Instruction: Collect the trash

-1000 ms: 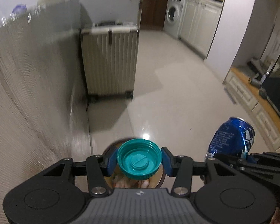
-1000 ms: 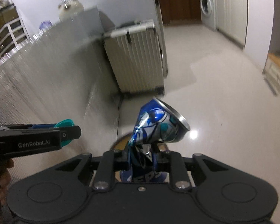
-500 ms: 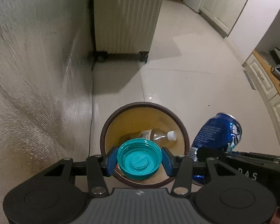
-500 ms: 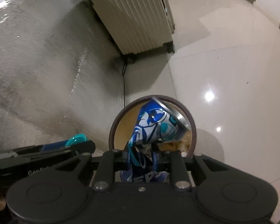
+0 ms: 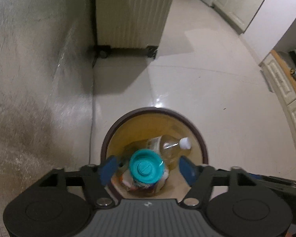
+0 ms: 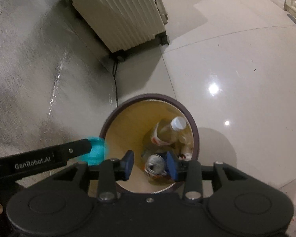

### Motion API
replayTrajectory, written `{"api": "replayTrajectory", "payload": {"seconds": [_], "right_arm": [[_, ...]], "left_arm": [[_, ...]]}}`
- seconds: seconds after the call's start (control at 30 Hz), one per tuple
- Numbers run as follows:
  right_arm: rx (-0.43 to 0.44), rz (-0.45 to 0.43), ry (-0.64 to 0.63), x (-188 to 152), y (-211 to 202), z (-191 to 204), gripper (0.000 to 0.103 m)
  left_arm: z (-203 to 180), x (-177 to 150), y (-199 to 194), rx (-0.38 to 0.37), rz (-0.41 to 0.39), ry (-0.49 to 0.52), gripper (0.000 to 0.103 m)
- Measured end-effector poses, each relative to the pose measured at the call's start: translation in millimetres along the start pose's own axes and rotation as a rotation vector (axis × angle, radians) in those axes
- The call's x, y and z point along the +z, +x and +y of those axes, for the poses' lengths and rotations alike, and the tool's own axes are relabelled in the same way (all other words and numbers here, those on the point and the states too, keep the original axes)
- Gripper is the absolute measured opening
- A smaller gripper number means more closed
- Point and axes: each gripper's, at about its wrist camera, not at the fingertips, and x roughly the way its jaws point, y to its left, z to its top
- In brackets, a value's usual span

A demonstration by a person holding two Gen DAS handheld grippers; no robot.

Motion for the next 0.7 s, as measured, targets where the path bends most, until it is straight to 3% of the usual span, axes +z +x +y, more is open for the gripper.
{"api": "replayTrajectory", "payload": {"seconds": [0.27, 0.7], "right_arm": [[-0.025, 0.008, -0.030, -4, -1, -2, 0.051], [-0.076, -0.043, -0.085, -7, -41, 5, 0.067]], "left_arm": [[8, -14, 4, 0.036, 0.050, -0.011, 0.081], [7, -17, -29, 0.056, 0.021, -0.010, 0.087]]}}
